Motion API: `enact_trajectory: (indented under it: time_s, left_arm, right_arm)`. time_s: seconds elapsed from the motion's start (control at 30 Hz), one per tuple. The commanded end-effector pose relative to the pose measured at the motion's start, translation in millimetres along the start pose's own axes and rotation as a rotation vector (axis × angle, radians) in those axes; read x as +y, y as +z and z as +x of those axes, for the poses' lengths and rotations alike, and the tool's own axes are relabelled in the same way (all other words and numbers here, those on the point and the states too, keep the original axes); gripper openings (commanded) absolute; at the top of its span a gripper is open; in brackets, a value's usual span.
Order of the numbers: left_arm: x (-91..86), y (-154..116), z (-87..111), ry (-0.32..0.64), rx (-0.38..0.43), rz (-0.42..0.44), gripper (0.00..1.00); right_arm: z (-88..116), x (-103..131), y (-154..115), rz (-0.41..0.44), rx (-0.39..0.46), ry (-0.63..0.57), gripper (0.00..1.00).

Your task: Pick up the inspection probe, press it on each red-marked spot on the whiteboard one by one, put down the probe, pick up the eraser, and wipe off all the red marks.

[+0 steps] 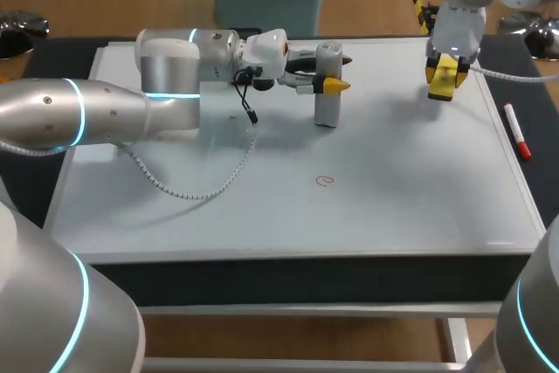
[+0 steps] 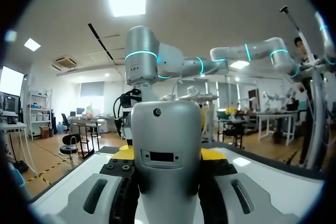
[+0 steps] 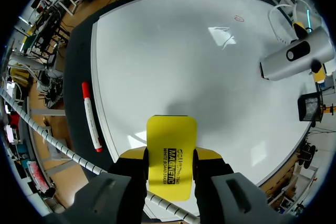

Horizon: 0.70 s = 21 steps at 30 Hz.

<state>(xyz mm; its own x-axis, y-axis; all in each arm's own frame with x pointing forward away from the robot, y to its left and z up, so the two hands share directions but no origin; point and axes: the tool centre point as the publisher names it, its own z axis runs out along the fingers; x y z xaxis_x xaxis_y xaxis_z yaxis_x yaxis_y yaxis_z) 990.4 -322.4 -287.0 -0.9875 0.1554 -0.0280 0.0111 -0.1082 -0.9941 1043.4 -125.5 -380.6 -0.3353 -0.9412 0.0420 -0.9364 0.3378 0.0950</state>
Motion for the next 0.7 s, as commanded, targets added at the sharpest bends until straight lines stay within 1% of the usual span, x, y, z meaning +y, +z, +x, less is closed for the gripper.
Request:
enact_trajectory:
  time_s: [0.03,0.13,0.27,0.33,0.37,0.47,0.7]
  left_arm:
    - [1.1,-0.8,-0.8,-0.001,0.002,-0.002,0.00]
    - [-2.0,-0.6,0.7,0.002,0.002,-0.003,0.00]
    - [-13.6,-3.4,0.1,0.009,0.003,-0.007,0.00]
    - [-19.8,-6.4,-1.2,0.017,0.018,0.000,0.00]
    - [-24.5,-9.3,-1.6,0.019,0.031,0.009,0.00]
    - [-35.4,-20.0,-3.4,0.033,0.036,-0.018,0.00]
    - [-55.9,-54.7,-6.7,0.037,0.002,-0.082,0.00]
  right_arm:
    - [0.0,-1.2,-0.6,0.000,0.003,-0.002,0.00]
    - [0.0,-1.2,-0.6,0.000,0.003,-0.002,0.00]
    - [0.0,-1.2,-0.6,0.000,0.003,-0.002,0.00]
    - [0.0,-1.2,-0.6,0.000,0.003,-0.002,0.00]
    - [0.0,-1.2,-0.6,0.000,0.003,-0.002,0.00]
    - [0.0,-1.2,-0.6,0.000,0.003,-0.002,0.00]
    - [0.0,-1.2,-0.6,0.000,0.003,-0.002,0.00]
